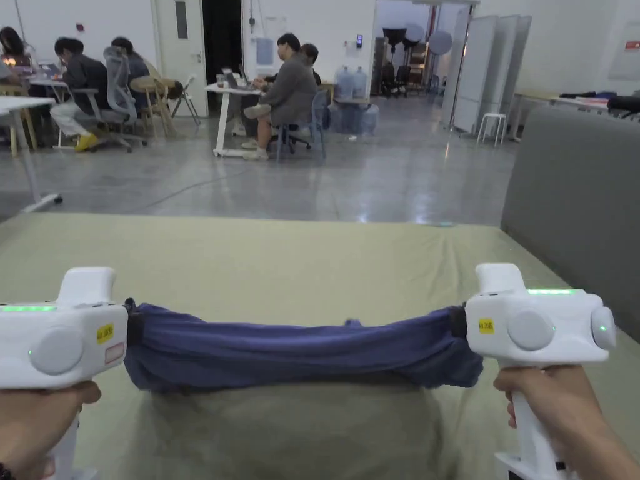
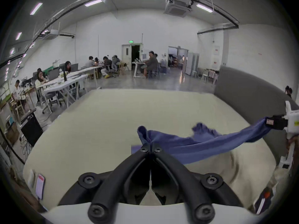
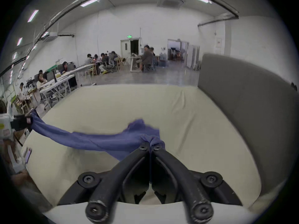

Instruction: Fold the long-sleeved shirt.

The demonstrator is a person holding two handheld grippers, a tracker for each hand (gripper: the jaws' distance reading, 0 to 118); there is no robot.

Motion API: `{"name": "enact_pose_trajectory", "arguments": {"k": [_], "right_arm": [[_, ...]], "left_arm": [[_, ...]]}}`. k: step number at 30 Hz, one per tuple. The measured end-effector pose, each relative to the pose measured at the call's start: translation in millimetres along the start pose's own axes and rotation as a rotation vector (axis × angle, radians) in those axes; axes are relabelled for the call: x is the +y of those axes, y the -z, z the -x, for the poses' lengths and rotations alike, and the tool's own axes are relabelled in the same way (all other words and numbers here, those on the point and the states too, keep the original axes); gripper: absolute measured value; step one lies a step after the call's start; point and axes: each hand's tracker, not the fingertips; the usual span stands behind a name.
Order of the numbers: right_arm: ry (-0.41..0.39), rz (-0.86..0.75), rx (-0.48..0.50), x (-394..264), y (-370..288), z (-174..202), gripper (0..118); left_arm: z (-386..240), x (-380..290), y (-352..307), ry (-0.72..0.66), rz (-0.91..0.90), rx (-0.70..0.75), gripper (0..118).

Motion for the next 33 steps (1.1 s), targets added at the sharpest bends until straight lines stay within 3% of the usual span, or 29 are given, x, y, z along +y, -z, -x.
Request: {"name": "enact_pose_trajectory", "arguments": {"k": [5,9,12,15,19,20,21,22,23,24,25,26,31,32,33], "right_arm": [[-0.027,0.230,0.023,-135,-25,-4,0],[-0.051,0.405,0.062,-215,-52,-6,0],[-0.134,0.518,0.010,-243,-69,5,0],[-0.114,0.544,0.026,-256,-81,15,0],[-0.154,0.591,0.017,-270,-70,19,0],[-0.144,0.590,0.017,-269,-69,18,5],[-0.129,0.589,0.013,-268,-71,17,35],[-0.104,0.577,0.012,-265,-74,15,74],[-0.079,0.566,0.012,-261,-79,11,74],[-0.065,0.551,0.004,-258,-83,10,86],[-0.062,0.510,-0.010,-253,-90,9,105],[-0.072,0.445,-0.009,-245,-99,7,115],[-0.071,0.337,-0.072,-207,-108,2,114],[-0.069,0.334,-0.073,-203,-104,2,114],[-0.056,0.326,-0.074,-199,-98,1,107]], "left_arm": [[11,-125,-21,0.029,0.292,-0.053,0],[31,-192,-46,-0.004,0.412,-0.036,0],[39,-222,-76,-0.018,0.472,-0.042,0],[40,-241,-95,-0.015,0.516,-0.053,0],[41,-245,-97,-0.022,0.508,-0.055,0],[39,-243,-99,-0.034,0.497,-0.056,1],[40,-239,-100,-0.052,0.474,-0.054,29],[41,-234,-100,-0.065,0.466,-0.073,70],[42,-229,-100,-0.060,0.471,-0.080,70],[41,-225,-102,-0.061,0.468,-0.094,83],[40,-219,-104,-0.058,0.458,-0.102,104],[40,-208,-110,-0.057,0.364,-0.118,118],[60,-183,-89,-0.071,0.336,-0.102,116],[32,-165,-102,-0.071,0.314,-0.100,112],[26,-158,-98,-0.054,0.277,-0.095,91]]}}
